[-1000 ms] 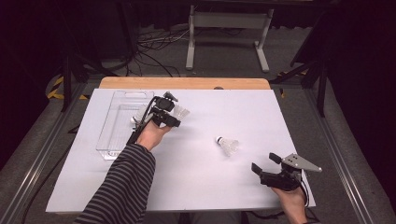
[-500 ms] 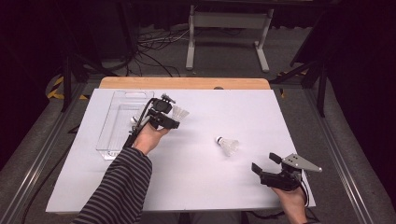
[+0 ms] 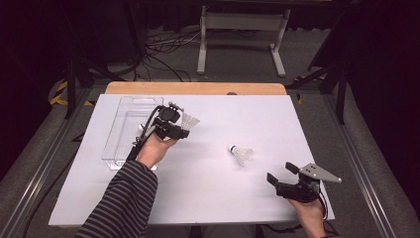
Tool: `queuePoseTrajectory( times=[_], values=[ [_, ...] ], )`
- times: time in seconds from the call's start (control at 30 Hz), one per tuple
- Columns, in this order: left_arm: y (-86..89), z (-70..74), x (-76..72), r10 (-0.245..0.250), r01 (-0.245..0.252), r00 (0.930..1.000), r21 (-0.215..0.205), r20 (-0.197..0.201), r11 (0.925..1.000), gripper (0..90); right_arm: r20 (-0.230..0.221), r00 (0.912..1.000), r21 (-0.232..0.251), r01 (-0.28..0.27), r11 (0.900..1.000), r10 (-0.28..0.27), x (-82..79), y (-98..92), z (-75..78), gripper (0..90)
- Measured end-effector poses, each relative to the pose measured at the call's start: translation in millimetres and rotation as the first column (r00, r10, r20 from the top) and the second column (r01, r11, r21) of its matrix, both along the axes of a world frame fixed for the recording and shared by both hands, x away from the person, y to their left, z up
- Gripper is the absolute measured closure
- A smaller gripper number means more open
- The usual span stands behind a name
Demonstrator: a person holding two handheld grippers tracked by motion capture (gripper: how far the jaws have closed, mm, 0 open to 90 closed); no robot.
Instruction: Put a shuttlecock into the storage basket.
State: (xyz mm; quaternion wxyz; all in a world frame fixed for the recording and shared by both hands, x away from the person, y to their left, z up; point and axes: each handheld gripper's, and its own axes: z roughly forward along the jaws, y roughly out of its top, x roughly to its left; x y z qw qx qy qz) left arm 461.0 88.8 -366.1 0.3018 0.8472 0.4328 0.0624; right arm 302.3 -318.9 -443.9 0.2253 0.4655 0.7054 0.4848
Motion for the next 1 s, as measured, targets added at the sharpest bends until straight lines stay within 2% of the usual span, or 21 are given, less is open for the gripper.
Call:
queuePoseTrajectory(
  times=[0.4,1.0],
  values=[
    [10.5,7.0,-13.5,-0.004,0.005,0.9995,-0.027,0.032,0.9996,65.4,0.001,1.0,0.002,-0.002,1.0,0.002,-0.3,-0.3,0.2,11.6],
    [48.3,22.9,-37.2,0.016,-0.012,0.996,-0.044,0.088,0.999,65.4,0.004,1.0,0.002,0.0,1.0,0.0,-0.7,-0.1,0.7,11.6]
  ],
)
